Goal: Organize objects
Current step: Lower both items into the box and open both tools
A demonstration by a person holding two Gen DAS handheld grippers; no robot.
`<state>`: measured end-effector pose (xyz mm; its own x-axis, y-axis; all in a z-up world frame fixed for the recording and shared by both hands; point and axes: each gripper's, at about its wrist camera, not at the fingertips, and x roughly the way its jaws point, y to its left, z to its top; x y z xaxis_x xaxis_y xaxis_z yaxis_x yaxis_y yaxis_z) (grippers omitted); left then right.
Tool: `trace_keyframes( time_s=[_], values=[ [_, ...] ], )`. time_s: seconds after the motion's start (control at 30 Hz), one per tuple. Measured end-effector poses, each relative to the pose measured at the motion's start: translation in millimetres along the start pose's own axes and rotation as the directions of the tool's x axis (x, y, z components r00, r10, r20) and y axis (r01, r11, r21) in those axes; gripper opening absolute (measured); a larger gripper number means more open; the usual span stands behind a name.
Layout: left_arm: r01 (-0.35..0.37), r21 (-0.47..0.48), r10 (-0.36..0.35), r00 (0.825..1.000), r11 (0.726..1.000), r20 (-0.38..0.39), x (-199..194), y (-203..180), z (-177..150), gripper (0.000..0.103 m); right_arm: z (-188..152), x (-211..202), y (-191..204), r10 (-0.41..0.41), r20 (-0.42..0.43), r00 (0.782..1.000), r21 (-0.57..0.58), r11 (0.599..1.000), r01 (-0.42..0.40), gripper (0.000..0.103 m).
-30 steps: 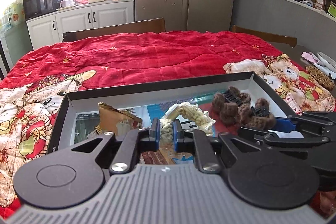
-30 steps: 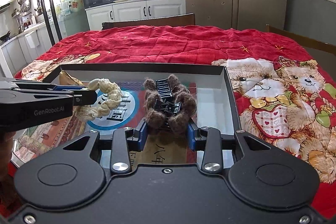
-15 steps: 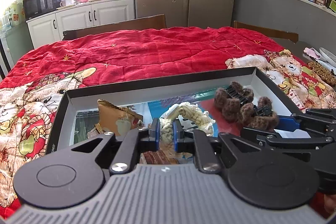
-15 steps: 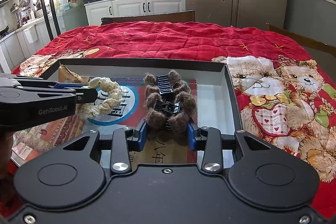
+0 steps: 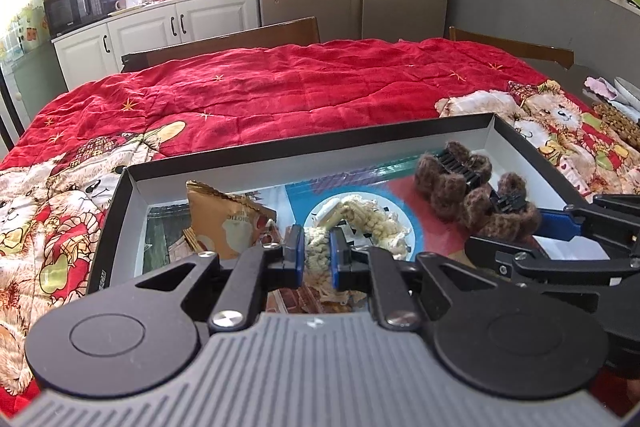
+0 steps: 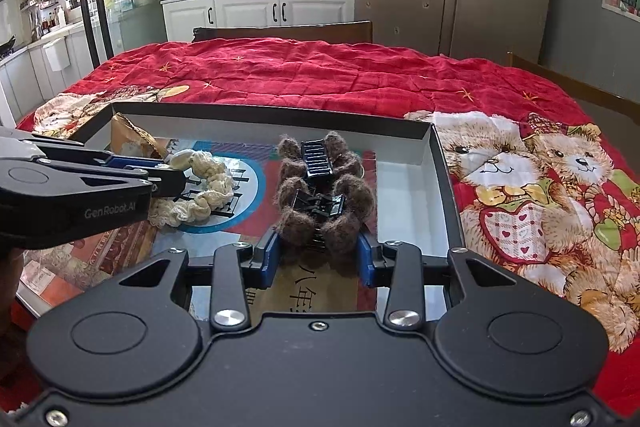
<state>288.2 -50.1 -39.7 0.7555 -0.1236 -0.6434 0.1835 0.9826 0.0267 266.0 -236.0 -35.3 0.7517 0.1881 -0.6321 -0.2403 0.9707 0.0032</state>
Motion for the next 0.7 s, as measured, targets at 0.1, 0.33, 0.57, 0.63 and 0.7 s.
trace_keyframes(
  time_s=[0.1,0.33,0.57,0.63,0.7],
  values=[
    [0.0,0.0,0.0,1.0,1.0,-0.001,0.0,0.2,0.0,0.016,0.1,0.2,0.9,-0.002,0.001,1.0,-0.005,1.0,0.002,0.039],
    [-0.009,0.008,0.009,1.0,1.0,-0.007,0.4,-0.2,-0.4,0.019,-1.2,0.1,3.2,-0.009,0.004,1.0,-0.02,1.0,0.009,0.041],
    [-0.02,0.016,0.02,1.0,1.0,-0.005,-0.3,-1.3,-0.4,0.035,-1.8,-0.3,6.2,-0.012,0.005,1.0,-0.04,0.999,0.012,0.045],
    [-0.028,0.023,0.028,1.0,0.999,0.004,-2.0,-2.3,-0.3,0.04,-1.9,-0.5,6.8,-0.01,0.005,1.0,-0.044,0.999,0.01,0.049],
    [-0.03,0.027,0.029,0.999,0.999,0.013,-4.1,-3.4,-0.2,0.044,-2.3,-0.6,6.9,-0.005,0.003,1.0,-0.048,0.999,0.005,0.057]
  ],
)
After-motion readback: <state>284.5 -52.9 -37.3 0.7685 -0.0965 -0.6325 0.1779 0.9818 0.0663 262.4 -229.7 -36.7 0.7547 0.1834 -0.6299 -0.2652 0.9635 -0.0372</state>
